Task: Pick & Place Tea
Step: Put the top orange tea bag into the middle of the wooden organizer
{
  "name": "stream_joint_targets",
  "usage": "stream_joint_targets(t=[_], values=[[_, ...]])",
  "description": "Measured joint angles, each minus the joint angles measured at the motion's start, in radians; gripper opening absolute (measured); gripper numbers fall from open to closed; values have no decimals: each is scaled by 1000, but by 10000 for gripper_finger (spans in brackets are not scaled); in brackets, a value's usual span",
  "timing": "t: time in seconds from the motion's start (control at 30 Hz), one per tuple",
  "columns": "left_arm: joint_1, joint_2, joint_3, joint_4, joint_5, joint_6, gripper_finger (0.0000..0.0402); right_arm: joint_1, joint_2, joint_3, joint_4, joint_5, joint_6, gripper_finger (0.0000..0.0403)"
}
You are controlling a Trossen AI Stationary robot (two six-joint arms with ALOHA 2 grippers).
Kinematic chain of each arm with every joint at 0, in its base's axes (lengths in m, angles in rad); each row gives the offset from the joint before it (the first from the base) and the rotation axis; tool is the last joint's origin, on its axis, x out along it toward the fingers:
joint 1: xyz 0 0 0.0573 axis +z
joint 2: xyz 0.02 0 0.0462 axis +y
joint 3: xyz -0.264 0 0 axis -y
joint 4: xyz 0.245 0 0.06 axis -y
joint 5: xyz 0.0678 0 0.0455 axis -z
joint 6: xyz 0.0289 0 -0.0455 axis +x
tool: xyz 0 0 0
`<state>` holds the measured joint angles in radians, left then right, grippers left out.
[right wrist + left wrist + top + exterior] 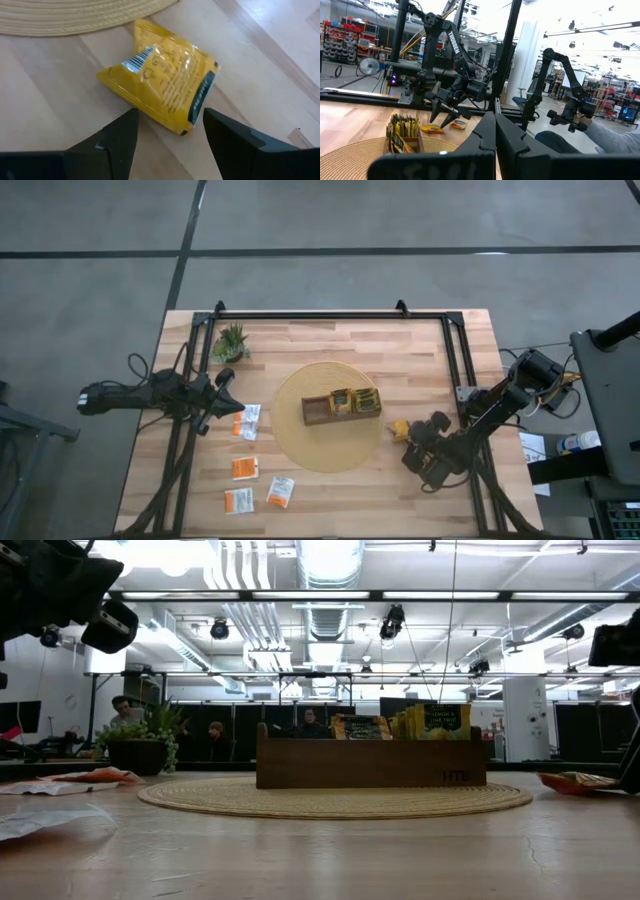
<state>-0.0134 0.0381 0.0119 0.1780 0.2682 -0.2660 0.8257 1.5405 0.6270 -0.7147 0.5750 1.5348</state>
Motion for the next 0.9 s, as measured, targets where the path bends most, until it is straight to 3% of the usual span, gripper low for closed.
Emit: stream_joint_targets(t=[0.3,0.5,0.8,0.9], values=[[0,0,0,0,0,0,0,-14,0,-19,31,0,-25,193],[0,0,0,0,0,0,0,-32,-1,-34,90,5,-141,137],[0,0,0,0,0,0,0,-50,0,-34,108,5,-221,22],[0,0,0,0,0,0,0,-50,0,-25,104,3,-247,11]])
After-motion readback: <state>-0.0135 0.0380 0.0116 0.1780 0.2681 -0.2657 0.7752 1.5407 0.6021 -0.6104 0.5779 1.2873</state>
